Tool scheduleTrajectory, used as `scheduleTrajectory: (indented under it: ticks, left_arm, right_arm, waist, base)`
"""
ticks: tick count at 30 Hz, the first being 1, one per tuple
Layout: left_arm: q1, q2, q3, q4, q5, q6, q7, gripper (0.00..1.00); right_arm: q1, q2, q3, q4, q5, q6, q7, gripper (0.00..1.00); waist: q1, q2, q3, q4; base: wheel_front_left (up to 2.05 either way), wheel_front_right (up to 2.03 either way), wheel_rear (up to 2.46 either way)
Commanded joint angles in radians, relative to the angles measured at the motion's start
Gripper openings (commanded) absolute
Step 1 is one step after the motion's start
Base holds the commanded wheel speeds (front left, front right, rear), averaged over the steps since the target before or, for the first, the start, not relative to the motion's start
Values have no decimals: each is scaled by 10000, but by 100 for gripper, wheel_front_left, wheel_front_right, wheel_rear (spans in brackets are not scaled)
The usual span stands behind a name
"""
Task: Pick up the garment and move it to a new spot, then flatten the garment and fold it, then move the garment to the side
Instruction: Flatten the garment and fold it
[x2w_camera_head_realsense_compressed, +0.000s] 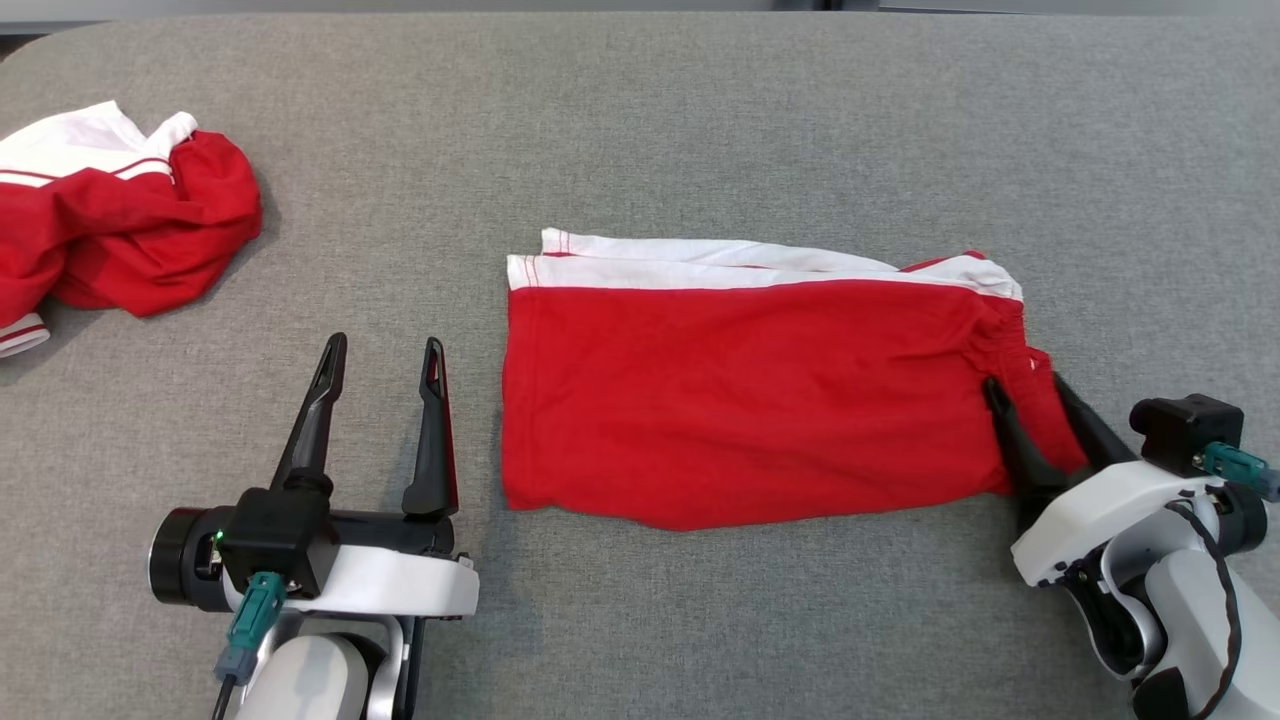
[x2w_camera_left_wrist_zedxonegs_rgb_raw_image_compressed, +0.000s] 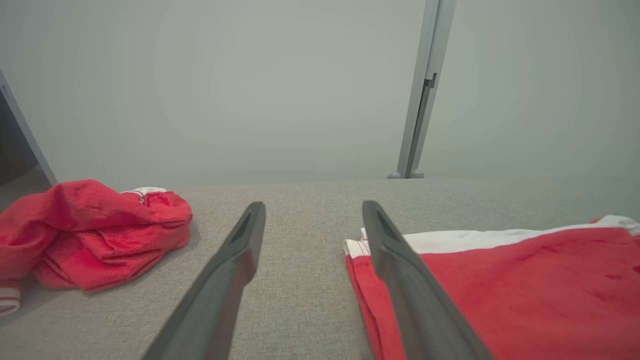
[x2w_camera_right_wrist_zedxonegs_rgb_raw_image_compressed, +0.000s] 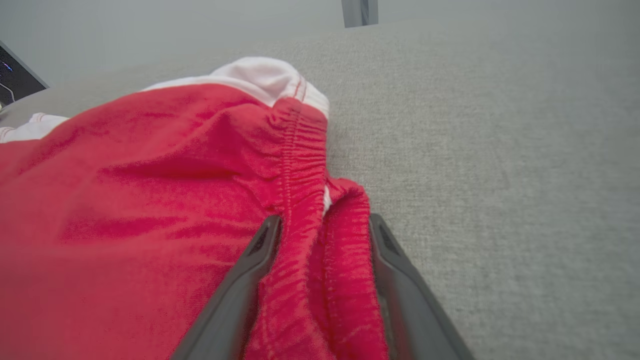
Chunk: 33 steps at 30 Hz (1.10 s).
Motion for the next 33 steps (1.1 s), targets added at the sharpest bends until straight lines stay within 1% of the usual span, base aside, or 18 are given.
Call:
scheduleTrajectory:
  ticks: [1, 2, 3, 4, 15, 20, 21, 26, 30, 31, 33]
  left_arm:
    - [-234, 65, -2, 47, 11, 21, -40, 100]
    - [-238, 79, 1, 51, 6, 29, -44, 100]
    - [-235, 88, 2, 54, 2, 40, -46, 100]
    - [-220, 94, 0, 61, -4, 51, -47, 100]
    - [-61, 201, 22, 37, -90, 117, -16, 100]
    - [38, 263, 80, -5, -110, 188, 16, 100]
    - [38, 263, 80, -5, -110, 188, 16, 100]
    - [-8, 301, 60, 24, -188, 180, 42, 100]
    - [-70, 294, -14, 92, -211, 117, 21, 100]
    - [-95, 278, -60, 126, -229, 91, 8, 100]
    - [-126, 252, -96, 159, -253, 52, -12, 100]
  right_arm:
    - [124, -13, 221, 218, 234, -1, 307, 38]
    - [127, -41, 266, 220, 356, -1, 273, 25]
    - [128, -91, 321, 209, 465, -3, 274, 9]
    - [142, -151, 346, 187, 581, -11, 257, 0]
    - [489, -1048, 73, 83, 1705, -24, -112, 0]
    - [394, -1079, 295, -564, 2657, 0, 240, 0]
    - [394, -1079, 295, -564, 2657, 0, 240, 0]
    - [216, -988, 722, -2118, 4461, 2, 1075, 0]
    - [118, -982, 1079, -3436, 5937, 2, 1947, 0]
    - [-19, -932, 1258, -3851, 6438, 2, 2332, 0]
    - [-122, -761, 1473, -4103, 6901, 3, 2675, 0]
  waist:
    - [0, 0, -13, -55]
    - [0, 0, -29, -85]
    - [0, 0, -39, -114]
    - [0, 0, -54, -141]
    - [0, 0, -289, -350]
    - [0, 0, -368, -470]
    - [0, 0, -368, -470]
    - [0, 0, -445, -542]
    - [0, 0, -525, -482]
    - [0, 0, -561, -402]
    - [0, 0, -580, -287]
  base:
    - [0, 0, 0]
    - [0, 0, 0]
    - [0, 0, 0]
    - [0, 0, 0]
    - [0, 0, 0]
    - [0, 0, 0]
    - [0, 0, 0]
    - [0, 0, 0]
    - [0, 0, 0]
    - [0, 0, 0]
    - [0, 0, 0]
